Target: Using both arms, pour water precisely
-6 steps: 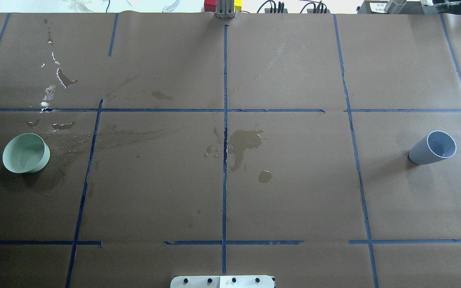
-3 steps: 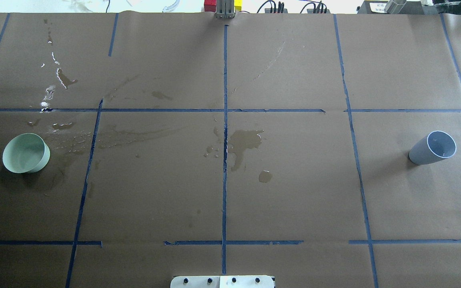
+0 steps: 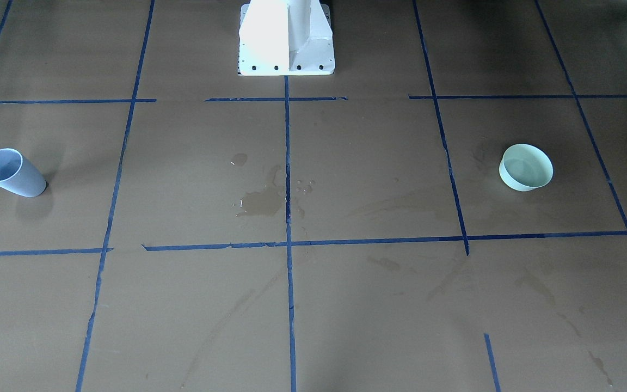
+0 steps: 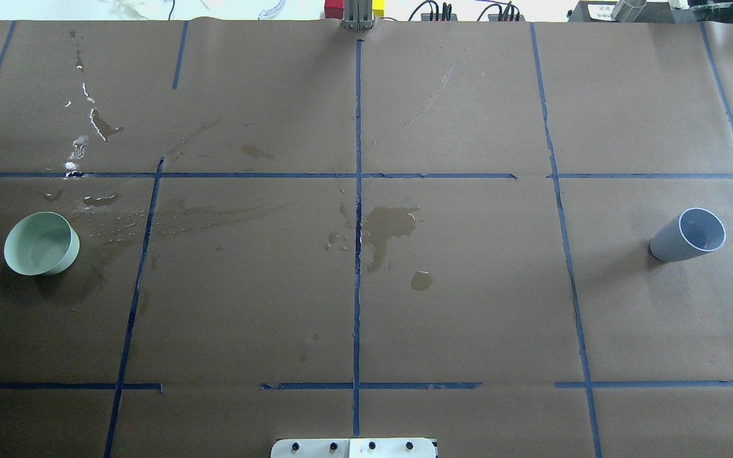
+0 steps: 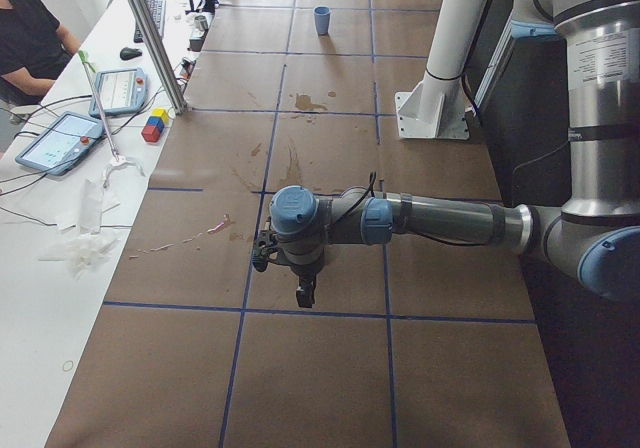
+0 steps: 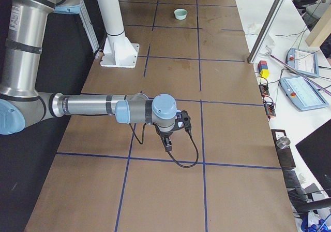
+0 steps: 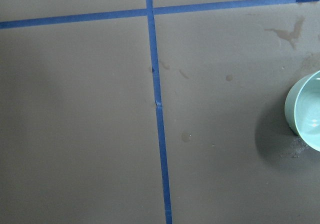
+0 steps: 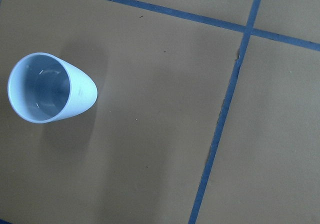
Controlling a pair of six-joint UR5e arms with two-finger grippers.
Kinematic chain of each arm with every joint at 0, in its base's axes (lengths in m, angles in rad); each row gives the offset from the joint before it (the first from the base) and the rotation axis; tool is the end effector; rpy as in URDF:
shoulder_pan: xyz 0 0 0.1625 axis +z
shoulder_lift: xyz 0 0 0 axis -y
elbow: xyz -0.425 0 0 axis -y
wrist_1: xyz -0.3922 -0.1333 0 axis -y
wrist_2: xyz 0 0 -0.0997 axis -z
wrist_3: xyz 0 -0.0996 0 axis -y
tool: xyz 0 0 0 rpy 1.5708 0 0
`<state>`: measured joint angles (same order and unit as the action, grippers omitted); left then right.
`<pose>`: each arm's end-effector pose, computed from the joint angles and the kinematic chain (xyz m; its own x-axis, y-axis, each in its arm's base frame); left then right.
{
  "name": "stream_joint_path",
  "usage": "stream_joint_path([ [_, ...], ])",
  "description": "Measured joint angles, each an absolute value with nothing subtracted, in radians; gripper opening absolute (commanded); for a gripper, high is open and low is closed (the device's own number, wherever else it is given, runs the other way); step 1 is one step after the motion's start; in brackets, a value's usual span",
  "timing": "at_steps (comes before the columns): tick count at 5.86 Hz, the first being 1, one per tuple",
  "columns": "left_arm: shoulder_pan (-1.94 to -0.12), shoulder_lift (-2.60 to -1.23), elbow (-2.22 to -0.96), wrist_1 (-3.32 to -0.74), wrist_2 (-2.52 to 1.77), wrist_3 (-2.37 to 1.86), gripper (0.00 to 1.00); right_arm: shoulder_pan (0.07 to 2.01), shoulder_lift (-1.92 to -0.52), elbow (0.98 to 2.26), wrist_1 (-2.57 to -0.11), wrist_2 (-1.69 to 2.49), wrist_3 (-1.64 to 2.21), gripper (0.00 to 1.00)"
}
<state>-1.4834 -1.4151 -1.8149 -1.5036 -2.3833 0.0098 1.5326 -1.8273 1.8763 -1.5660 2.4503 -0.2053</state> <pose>-0.0236 -0.4296 0.6141 0.6828 0.0851 -0.7256 -0.0940 0.9952 0.0283 0.0418 -0.3888 0.6124 0.6144 -0.2678 0.7422 0.1669 0.9635 0.2095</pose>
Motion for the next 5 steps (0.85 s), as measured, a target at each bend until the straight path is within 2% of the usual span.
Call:
stream_joint_path([
  [3,-1.264,-1.415,-1.776,-1.81,-2.376,-0.383,1.0,1.532,-1.834,1.879,-1.521,2.445,-0.139,1.0],
  [5,-1.154,-1.426,-1.703,-2.012,-2.362,-0.504,1.0,1.532,-1.859,1.878,-1.431,2.44,-0.084,1.0],
])
